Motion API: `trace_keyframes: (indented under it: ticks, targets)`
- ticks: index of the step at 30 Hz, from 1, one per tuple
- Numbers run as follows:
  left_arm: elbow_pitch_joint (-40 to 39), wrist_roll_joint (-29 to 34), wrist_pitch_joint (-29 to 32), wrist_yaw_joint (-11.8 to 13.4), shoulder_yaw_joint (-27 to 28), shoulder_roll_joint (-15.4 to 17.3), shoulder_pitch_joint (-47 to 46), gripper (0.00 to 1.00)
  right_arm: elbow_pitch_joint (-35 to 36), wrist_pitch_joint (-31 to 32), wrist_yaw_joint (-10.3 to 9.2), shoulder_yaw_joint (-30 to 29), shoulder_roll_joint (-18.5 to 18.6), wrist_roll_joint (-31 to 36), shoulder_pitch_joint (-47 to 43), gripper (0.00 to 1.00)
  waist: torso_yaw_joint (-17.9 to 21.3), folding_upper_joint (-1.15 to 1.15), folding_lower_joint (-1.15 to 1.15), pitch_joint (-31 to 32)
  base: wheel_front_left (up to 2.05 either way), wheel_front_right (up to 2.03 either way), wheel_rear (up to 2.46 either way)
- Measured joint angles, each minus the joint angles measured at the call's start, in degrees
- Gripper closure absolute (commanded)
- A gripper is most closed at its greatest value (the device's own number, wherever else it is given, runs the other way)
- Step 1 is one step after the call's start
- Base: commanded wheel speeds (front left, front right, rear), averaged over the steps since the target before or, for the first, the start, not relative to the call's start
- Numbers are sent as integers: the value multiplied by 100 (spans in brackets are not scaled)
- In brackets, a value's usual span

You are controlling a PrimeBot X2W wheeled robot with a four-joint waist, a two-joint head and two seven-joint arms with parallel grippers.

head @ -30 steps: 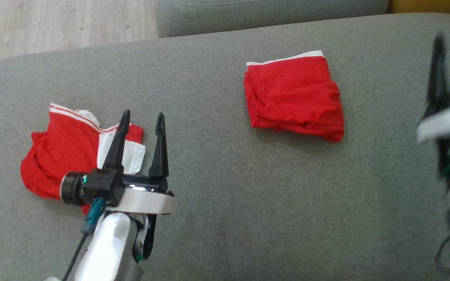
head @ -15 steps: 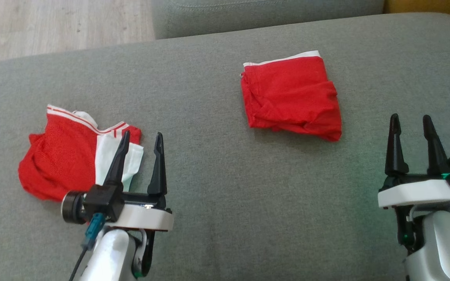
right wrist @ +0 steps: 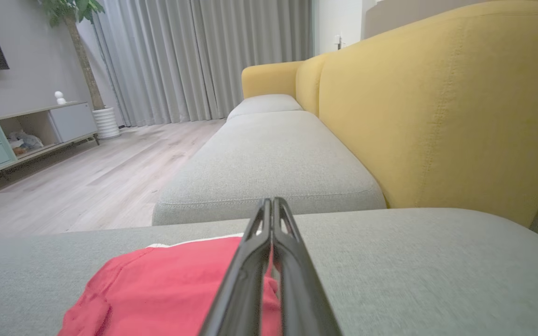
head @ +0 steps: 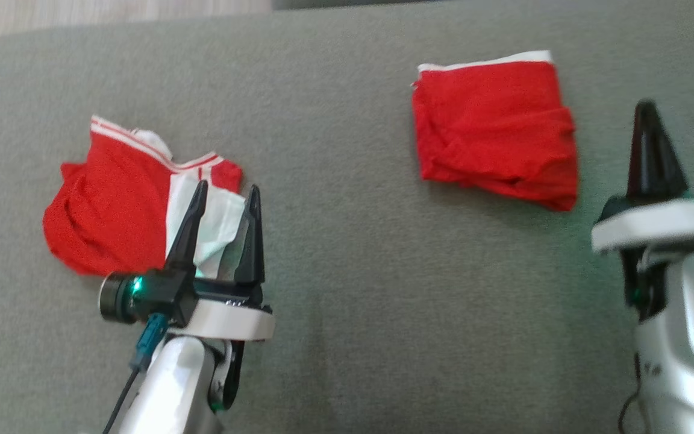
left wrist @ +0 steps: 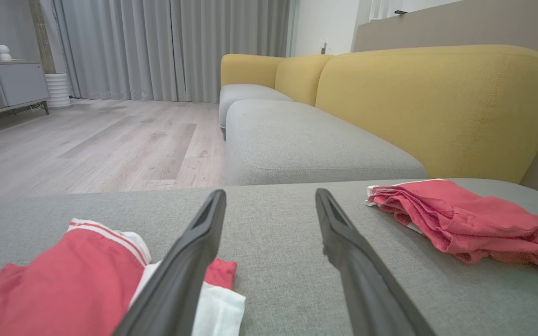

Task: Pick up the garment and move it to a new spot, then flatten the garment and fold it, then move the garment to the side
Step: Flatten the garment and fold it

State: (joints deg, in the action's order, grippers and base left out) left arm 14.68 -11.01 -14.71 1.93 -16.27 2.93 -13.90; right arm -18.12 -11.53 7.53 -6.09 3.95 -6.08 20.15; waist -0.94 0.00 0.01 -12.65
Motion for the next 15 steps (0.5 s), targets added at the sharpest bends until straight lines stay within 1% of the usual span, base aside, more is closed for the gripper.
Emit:
trace_keyframes:
  ticks: [4,6,11,15]
  targets:
    - [-30,-1,0,-19,-69,-15,-163,0,-374,309,0,-32,127,21,597,100,-174,0,0,-250,0,0,0]
    - [-12,-1,0,-15,-90,-19,-221,0,-679,427,0,-67,169,20,897,100,-267,0,0,-371,0,0,0]
    - [-7,-3,0,-14,-213,-21,-310,0,-1605,557,0,-94,307,210,1505,100,-502,0,0,-631,0,0,0]
    - [-16,-63,0,16,-286,-31,-421,0,-2485,627,0,-43,380,437,1717,100,-662,0,0,-778,0,0,0]
